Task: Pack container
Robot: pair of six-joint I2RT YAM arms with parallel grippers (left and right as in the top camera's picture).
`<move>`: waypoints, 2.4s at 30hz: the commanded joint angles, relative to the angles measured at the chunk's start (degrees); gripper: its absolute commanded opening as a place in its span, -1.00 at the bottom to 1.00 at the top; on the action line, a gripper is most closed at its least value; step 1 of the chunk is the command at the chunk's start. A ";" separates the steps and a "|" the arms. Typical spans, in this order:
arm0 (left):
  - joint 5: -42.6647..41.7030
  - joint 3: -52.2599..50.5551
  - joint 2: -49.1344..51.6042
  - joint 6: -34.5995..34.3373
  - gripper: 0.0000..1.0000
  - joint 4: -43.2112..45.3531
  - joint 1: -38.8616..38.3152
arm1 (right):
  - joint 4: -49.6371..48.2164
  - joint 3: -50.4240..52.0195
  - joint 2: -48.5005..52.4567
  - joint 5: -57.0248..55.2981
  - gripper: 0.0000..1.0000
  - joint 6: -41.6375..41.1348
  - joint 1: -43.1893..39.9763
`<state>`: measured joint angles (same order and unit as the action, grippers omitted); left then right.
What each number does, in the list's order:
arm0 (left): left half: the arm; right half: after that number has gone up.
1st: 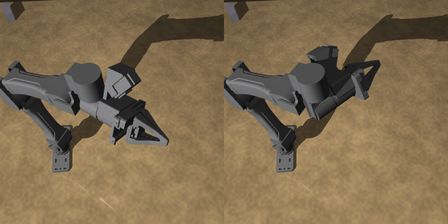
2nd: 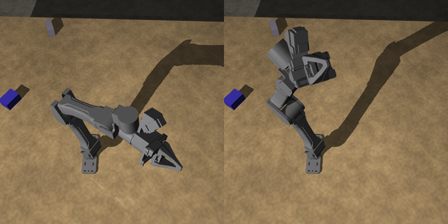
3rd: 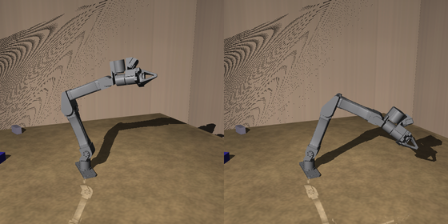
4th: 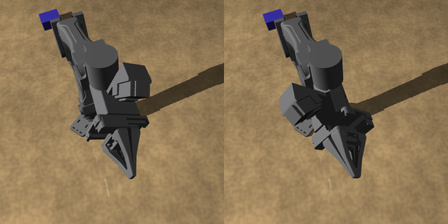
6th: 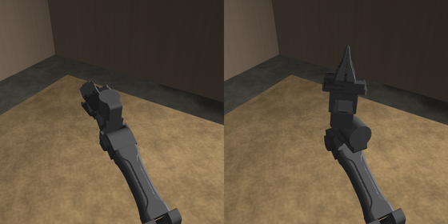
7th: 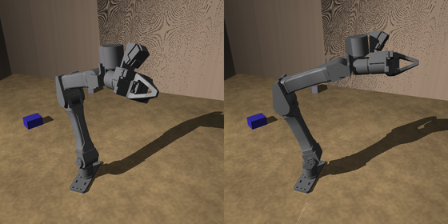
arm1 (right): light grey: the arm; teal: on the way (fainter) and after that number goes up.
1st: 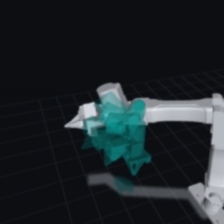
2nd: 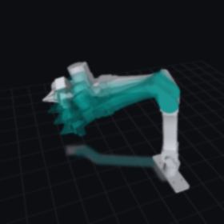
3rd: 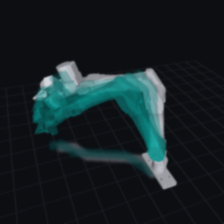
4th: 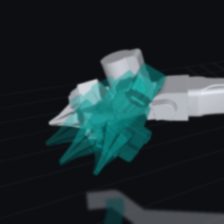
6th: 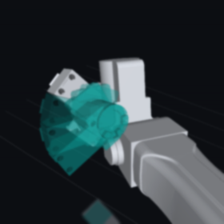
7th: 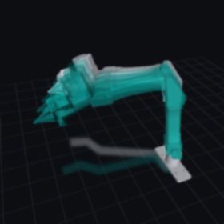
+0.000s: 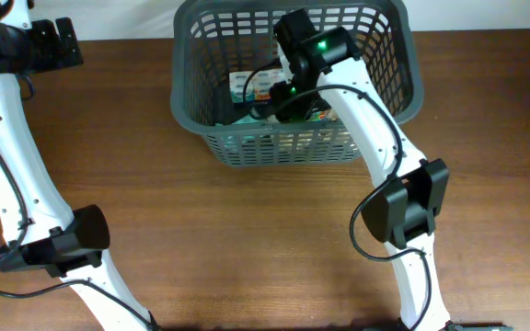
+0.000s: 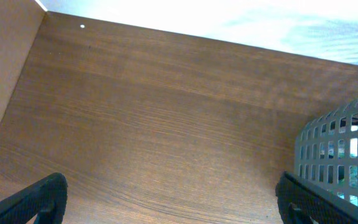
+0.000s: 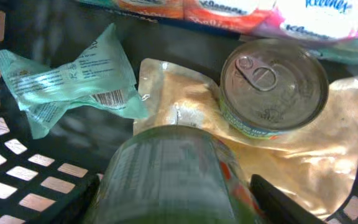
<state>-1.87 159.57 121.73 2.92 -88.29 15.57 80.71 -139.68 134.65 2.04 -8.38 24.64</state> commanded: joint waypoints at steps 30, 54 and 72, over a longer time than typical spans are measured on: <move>0.20 -0.11 -0.13 -0.76 0.98 -0.07 0.09 | 16.61 -33.44 -55.30 -3.98 0.98 1.97 -17.07; 0.20 -0.11 -0.13 -0.76 0.98 -0.07 0.09 | -12.50 34.21 -72.72 3.91 0.98 5.33 -34.53; 0.20 -0.11 -0.13 -0.76 0.98 -0.07 0.09 | -76.46 130.66 -123.49 10.45 0.98 4.68 -31.19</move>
<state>-1.65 159.41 121.73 2.68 -88.44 15.55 5.02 -11.84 18.35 11.60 -3.20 -8.03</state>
